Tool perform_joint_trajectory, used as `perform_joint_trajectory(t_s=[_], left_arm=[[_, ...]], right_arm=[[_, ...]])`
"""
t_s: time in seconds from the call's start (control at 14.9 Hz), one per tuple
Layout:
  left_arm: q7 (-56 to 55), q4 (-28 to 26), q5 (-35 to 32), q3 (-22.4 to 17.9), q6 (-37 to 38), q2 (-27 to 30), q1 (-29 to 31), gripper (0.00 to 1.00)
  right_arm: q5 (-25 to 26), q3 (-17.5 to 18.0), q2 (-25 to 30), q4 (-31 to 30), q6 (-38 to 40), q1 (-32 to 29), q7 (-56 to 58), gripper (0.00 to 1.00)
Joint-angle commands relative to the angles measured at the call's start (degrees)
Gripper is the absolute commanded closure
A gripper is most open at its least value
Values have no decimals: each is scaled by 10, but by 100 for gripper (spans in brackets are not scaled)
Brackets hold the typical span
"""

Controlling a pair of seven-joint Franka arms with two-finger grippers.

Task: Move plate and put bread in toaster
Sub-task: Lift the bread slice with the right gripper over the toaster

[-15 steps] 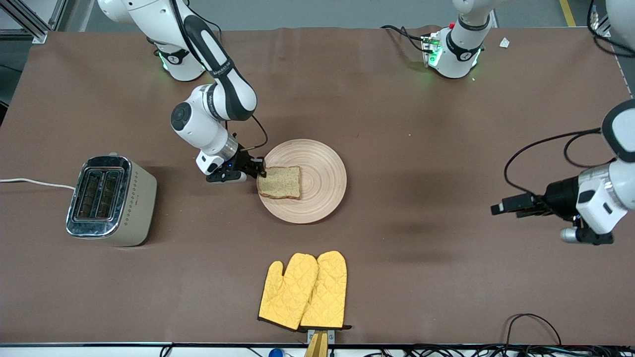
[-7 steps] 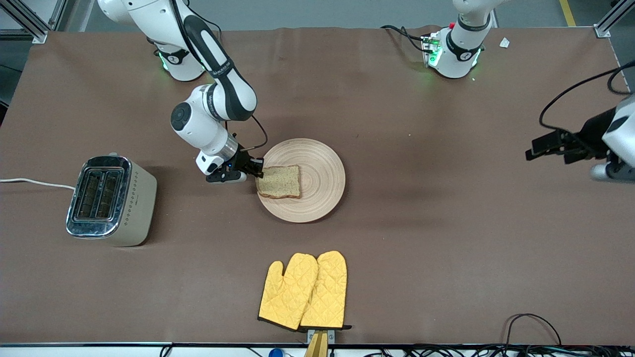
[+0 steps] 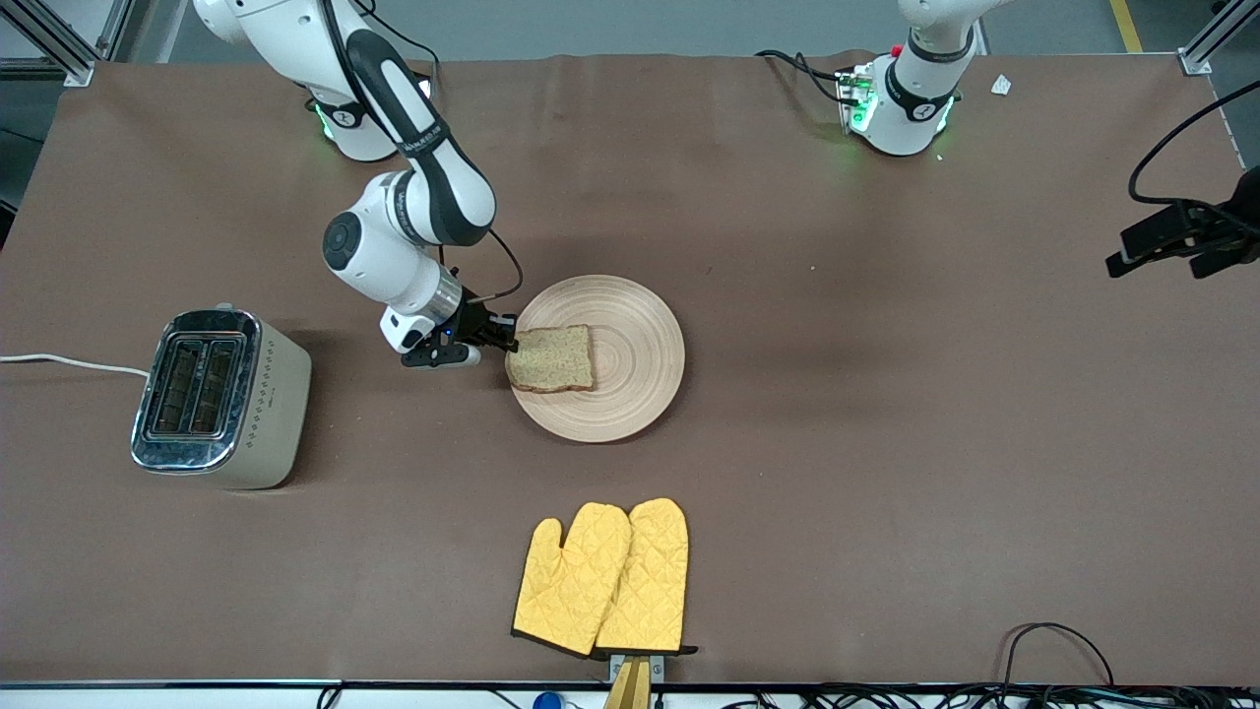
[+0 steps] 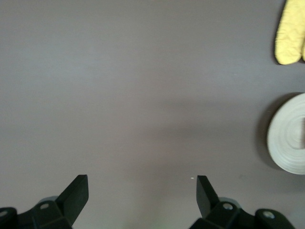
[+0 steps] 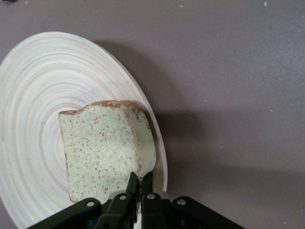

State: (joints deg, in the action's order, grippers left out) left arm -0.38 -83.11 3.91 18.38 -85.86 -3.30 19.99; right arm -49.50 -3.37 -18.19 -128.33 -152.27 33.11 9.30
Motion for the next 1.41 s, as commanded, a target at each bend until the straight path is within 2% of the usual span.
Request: perform_joint_trajectory(t_s=[0.0,0.2,0.54,0.67,0.74,0.87,1.07,1.14,1.28,1.34], left_arm=[[-2,-1,-22,-82,10,22,-91,0],[-8,-38,-24,-120,11,59,-129,0],[-53,-77,-71,-135,10,98,-194,0],[-63,-71,-67,-134,11,90,-190,0],[-63,-61,-68,-134,11,85,-190,0],[-62,-61,-66,-133,11,83,-190,0],[-61,-71,-67,-132,5,86,-190,0],[-60,-80,-67,-132,-4,90,-190,0],[-56,-91,-67,-130,-10,96,-190,0],[-53,-95,-67,-130,-10,99,-190,0]], right_arm=[[-12,-16,39,0,68,-16,10,100],[18,-66,47,37,173,-16,-24,100],[226,-99,40,176,355,-19,-163,100],[279,-129,40,227,428,-19,-159,100],[322,-145,40,250,454,-19,-149,100],[423,-171,40,300,496,-23,-102,100],[493,-179,40,340,533,-73,-29,100],[531,-180,40,341,530,-86,-10,100],[659,-178,40,340,530,-85,-10,100],[692,-179,40,340,530,-83,-12,100]])
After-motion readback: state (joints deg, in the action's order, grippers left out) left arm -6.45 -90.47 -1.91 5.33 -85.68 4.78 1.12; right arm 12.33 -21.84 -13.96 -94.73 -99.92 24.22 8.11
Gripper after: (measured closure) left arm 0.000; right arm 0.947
